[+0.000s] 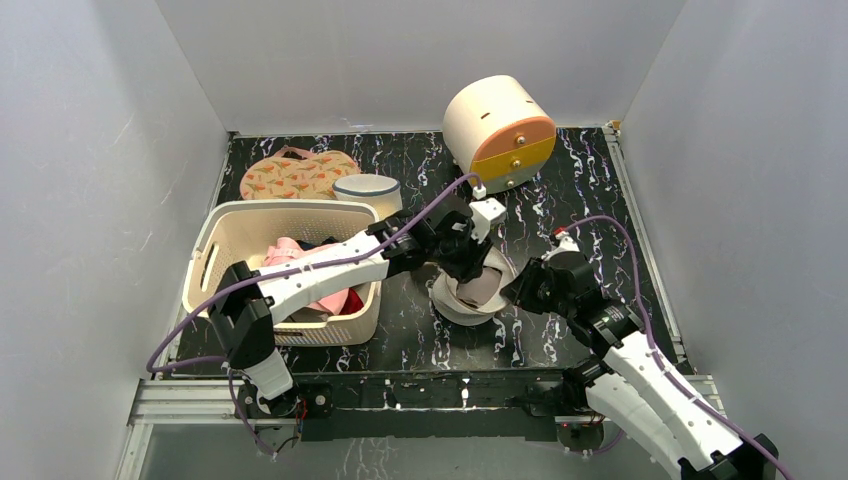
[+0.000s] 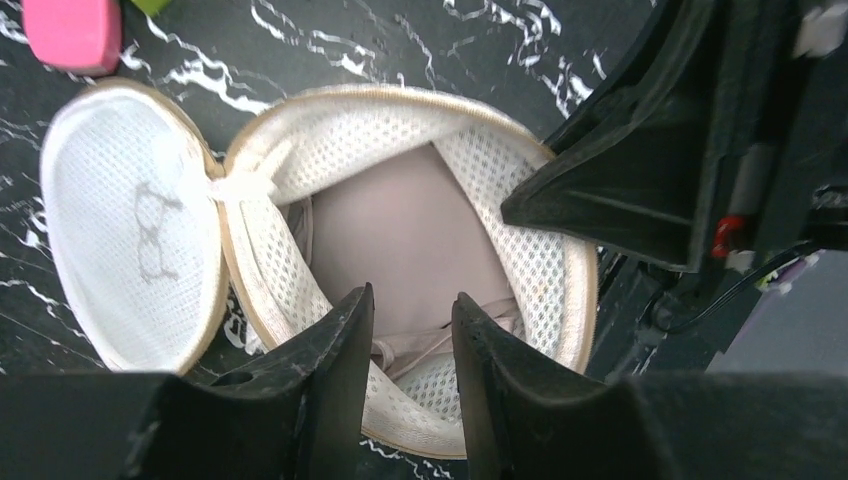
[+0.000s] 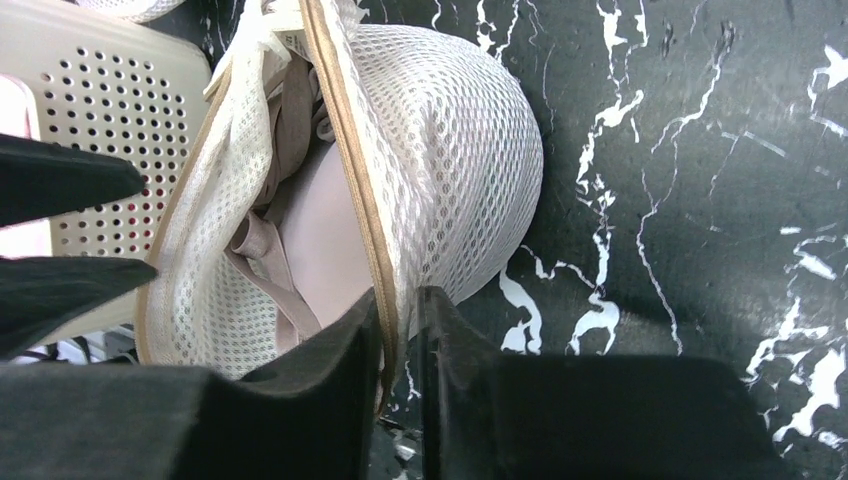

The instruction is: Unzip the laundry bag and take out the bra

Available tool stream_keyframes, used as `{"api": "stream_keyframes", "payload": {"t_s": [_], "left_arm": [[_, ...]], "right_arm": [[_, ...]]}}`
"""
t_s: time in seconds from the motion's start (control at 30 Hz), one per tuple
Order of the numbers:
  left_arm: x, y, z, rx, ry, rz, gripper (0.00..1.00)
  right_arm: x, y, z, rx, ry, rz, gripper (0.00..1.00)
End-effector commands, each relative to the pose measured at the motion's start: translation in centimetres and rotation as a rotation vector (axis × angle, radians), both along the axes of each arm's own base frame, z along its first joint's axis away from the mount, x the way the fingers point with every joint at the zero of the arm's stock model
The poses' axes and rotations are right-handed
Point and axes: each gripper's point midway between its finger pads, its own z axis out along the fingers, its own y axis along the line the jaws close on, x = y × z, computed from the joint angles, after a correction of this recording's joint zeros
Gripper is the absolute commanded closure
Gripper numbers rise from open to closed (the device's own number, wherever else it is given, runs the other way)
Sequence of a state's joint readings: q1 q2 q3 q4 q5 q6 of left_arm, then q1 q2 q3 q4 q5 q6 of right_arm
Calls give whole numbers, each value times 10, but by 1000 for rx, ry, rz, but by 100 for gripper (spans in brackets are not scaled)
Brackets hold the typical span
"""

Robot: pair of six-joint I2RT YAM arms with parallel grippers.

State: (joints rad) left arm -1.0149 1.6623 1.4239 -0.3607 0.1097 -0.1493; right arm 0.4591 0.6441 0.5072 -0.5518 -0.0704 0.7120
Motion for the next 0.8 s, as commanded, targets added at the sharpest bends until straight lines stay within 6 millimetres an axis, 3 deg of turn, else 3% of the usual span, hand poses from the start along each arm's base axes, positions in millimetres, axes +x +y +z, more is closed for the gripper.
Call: {"api": "stream_keyframes", "payload": {"t_s": [0.0, 0.13, 0.27, 0.4, 0.57, 0.77], "left_arm": [[-13, 9, -23, 58, 54, -32, 65], [-16, 5, -27, 27, 71, -32, 63], [-21, -3, -28, -7, 99, -44, 58], [-24, -13, -30, -18, 104, -58, 53], [-24, -22, -47, 44, 74, -54, 50], [-21, -21, -69, 227, -53, 9, 44]], "right_arm": [[-6, -2, -4, 36, 58, -64, 68], [-20, -2, -26, 52, 145, -73, 63], [-24, -1, -39, 82, 183, -102, 73], [-23, 5, -39, 113, 170, -80, 80], [-19, 13, -37, 124, 141, -27, 92], [-17, 10, -35, 119, 115, -33, 93]]}}
